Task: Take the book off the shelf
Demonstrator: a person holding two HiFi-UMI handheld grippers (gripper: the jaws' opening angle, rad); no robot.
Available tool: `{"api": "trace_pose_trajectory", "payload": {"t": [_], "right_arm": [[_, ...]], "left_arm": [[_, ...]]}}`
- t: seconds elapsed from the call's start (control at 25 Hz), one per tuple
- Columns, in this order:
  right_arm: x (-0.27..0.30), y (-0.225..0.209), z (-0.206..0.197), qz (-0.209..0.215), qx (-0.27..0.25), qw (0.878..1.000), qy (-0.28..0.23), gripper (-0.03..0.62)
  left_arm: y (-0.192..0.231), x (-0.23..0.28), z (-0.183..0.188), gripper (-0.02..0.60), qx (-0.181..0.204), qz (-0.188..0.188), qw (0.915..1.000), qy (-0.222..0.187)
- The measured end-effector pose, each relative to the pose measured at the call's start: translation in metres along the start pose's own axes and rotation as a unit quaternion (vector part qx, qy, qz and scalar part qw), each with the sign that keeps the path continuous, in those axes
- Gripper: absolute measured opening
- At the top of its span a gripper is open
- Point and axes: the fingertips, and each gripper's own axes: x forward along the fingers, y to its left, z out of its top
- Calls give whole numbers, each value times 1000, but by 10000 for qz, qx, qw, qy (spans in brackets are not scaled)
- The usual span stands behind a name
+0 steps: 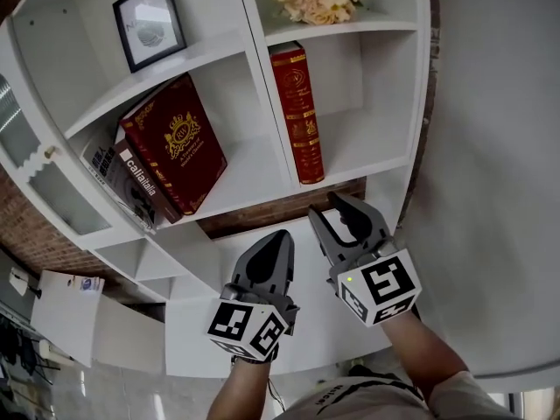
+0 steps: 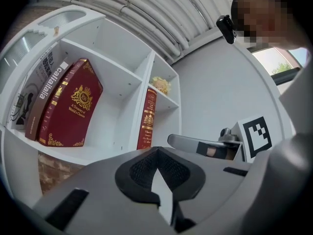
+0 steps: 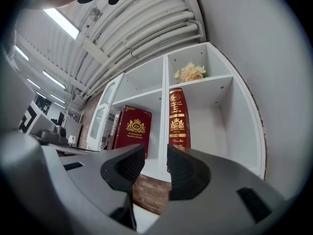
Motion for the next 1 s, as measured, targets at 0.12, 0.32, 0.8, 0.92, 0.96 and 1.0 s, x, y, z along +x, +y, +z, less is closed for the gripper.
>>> {"api": "trace_pose_trajectory", "payload": {"t": [0.12,0.32,0.8,0.92,0.96,1.0], "right_arm": [[9,-9,-1,-82,-64,9999,49,135],[28,-27,0,-257,-61,9996,78,167],[78,-50,-7,-272,-79,9994,175,245],[90,-54,-10,-271,-108,9993,222,264],[93,-56,-11,-271,-120,9993,236,268],[97,-57,-12,-269,-136,9992,251,272]], "left_arm": [[0,4,-1,12,-27,-11,10000,-33],[4,10,0,11,36,62,10000,-46],[12,33,3,11,191,198,9996,-44],[14,38,1,11,211,217,9995,-9],[15,39,1,12,215,226,9995,-6],[16,40,1,12,217,235,9995,-5]]}}
